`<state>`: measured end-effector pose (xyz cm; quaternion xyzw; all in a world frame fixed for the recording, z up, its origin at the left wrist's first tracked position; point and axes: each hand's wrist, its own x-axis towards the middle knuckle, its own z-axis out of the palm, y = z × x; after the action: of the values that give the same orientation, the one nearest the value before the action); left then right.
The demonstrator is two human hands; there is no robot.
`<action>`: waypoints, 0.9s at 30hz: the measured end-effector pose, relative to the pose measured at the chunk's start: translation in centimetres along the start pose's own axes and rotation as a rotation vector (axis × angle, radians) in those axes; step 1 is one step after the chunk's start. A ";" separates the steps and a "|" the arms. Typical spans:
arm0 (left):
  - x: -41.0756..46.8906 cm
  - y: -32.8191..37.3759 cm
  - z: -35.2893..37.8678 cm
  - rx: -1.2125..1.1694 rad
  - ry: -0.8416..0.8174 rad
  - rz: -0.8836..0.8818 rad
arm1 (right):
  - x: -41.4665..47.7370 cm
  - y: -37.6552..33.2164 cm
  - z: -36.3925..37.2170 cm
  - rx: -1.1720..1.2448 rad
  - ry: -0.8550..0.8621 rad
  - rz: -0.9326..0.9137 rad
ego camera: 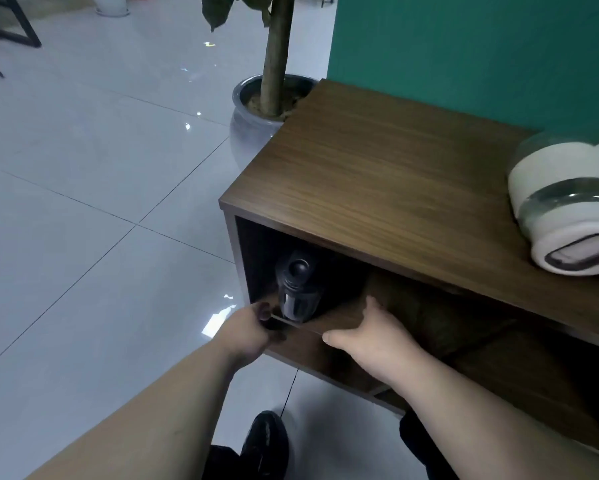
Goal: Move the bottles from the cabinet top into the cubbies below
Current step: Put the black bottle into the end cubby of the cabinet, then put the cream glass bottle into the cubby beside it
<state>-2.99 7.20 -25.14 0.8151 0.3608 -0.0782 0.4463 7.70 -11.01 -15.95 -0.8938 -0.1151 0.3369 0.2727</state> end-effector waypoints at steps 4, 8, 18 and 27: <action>-3.2 2.6 -0.7 0.100 -0.026 0.034 | -4.0 1.1 -2.8 -0.003 -0.035 -0.060; -7.1 6.3 -1.4 0.163 0.037 0.111 | -8.8 2.7 -4.9 0.063 -0.007 -0.199; -15.5 13.7 -2.2 0.109 0.111 0.361 | -13.8 3.8 -14.1 0.068 0.919 -0.632; -13.9 11.4 -0.9 0.206 0.030 0.386 | -7.7 1.0 -15.2 -0.063 1.005 -0.485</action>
<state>-5.78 -3.17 -10.65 0.9115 0.1950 -0.0156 0.3618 12.07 -21.04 -2.83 -0.9002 -0.1831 -0.2067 0.3368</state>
